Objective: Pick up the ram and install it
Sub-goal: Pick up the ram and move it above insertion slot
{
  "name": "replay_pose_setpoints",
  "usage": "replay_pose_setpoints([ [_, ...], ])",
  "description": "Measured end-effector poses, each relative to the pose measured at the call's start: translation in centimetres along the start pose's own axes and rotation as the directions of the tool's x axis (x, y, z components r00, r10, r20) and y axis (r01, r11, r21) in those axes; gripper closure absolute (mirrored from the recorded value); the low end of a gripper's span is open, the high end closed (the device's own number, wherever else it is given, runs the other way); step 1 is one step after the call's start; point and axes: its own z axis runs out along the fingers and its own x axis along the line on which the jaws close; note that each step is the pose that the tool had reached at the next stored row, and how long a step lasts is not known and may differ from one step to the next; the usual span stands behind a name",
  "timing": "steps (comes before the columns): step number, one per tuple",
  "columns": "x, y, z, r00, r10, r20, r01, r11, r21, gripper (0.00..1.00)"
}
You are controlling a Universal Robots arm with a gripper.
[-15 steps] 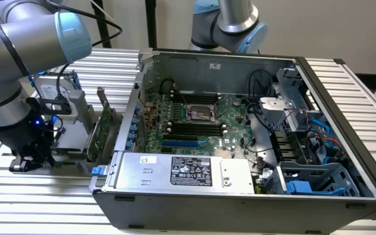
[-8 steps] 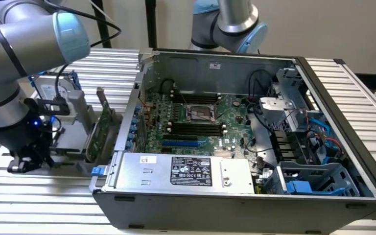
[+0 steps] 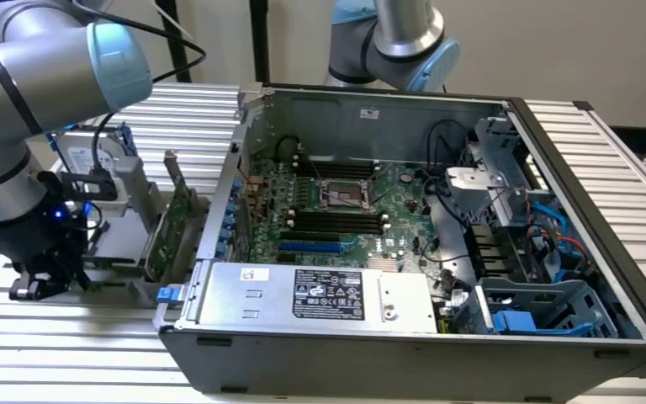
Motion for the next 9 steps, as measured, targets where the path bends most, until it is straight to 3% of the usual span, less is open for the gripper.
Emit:
replay_pose_setpoints([
  [9,-0.01,-0.35,-0.2,1.0,0.0,-0.0001,0.0,1.0,-0.0001,1.0],
])
